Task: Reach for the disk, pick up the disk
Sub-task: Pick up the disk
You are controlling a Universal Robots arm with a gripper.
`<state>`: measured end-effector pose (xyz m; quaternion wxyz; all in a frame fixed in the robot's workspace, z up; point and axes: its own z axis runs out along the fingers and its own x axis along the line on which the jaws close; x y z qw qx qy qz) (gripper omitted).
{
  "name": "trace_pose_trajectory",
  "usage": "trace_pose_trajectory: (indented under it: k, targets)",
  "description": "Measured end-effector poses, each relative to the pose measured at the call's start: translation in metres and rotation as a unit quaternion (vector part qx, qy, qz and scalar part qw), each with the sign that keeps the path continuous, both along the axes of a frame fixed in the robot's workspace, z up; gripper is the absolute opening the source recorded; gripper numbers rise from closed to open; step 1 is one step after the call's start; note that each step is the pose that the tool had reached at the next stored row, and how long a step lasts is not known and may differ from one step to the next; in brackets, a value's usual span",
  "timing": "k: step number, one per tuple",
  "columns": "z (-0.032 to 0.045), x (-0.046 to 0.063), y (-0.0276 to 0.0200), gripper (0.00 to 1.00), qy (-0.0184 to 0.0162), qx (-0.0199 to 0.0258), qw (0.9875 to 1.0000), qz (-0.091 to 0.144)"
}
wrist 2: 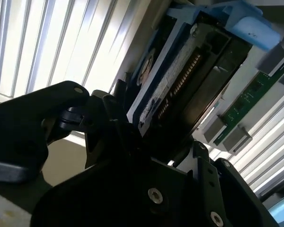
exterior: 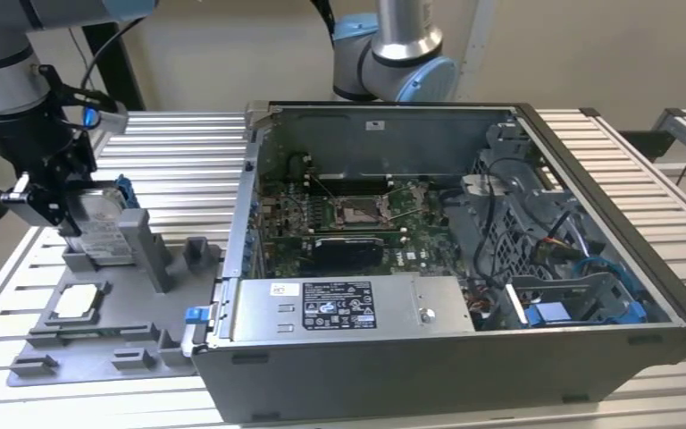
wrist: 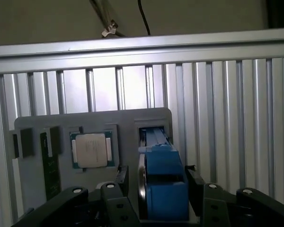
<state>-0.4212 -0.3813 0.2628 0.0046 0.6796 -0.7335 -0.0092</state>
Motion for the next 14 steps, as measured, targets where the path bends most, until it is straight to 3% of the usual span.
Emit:
trace_pose_trajectory:
  k: [14]
  targets:
    - [-0.0032, 0.0001, -0.0001, 1.0, 0.0, 0.0005, 1.0, 0.001]
